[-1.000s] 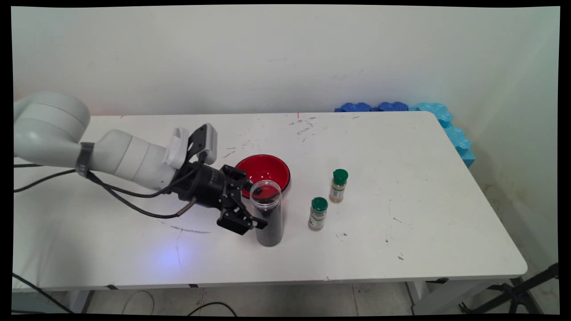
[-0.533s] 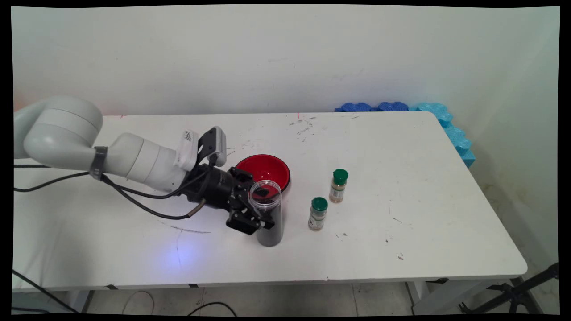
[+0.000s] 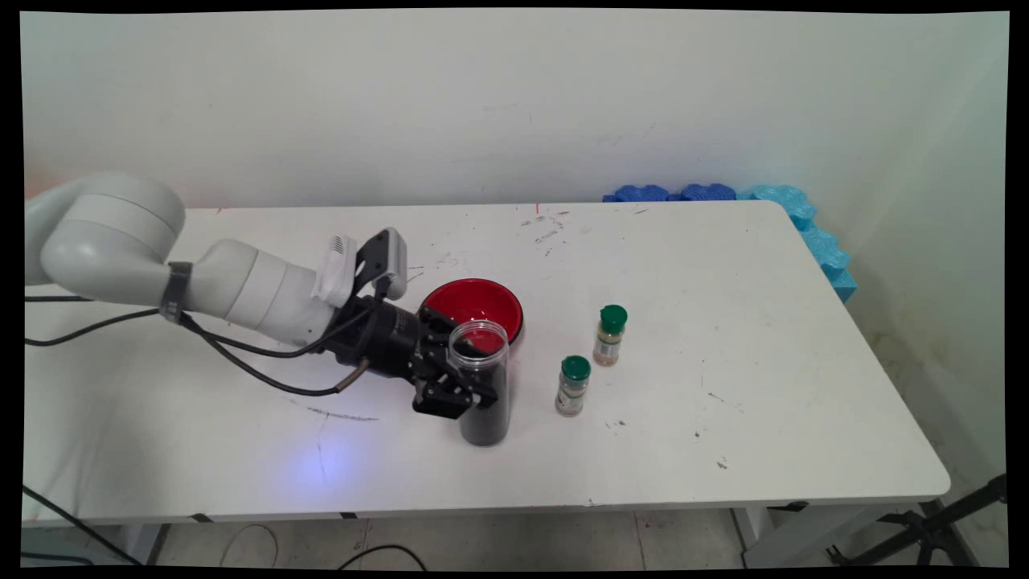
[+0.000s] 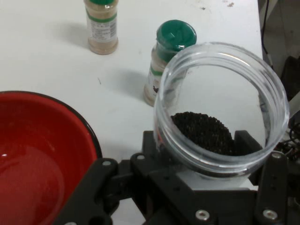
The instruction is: Pour the black seasoning powder in the red bowl
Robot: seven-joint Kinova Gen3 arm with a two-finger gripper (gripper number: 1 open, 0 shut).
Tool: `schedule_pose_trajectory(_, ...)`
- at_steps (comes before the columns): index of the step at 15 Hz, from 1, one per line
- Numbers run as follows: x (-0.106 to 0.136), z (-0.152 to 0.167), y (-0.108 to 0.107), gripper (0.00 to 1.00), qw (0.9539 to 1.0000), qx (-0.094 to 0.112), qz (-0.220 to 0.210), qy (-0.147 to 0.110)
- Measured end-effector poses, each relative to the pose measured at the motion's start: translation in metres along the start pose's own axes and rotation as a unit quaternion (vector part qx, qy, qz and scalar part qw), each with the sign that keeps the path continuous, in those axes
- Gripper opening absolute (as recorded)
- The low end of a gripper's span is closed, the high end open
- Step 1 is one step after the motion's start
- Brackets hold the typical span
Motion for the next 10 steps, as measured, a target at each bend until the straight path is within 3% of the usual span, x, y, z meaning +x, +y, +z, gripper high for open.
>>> schedule_pose_trajectory(10,0.021,-0.070,0.005,0.00,0.9999,-0.004,0.015,0.003)
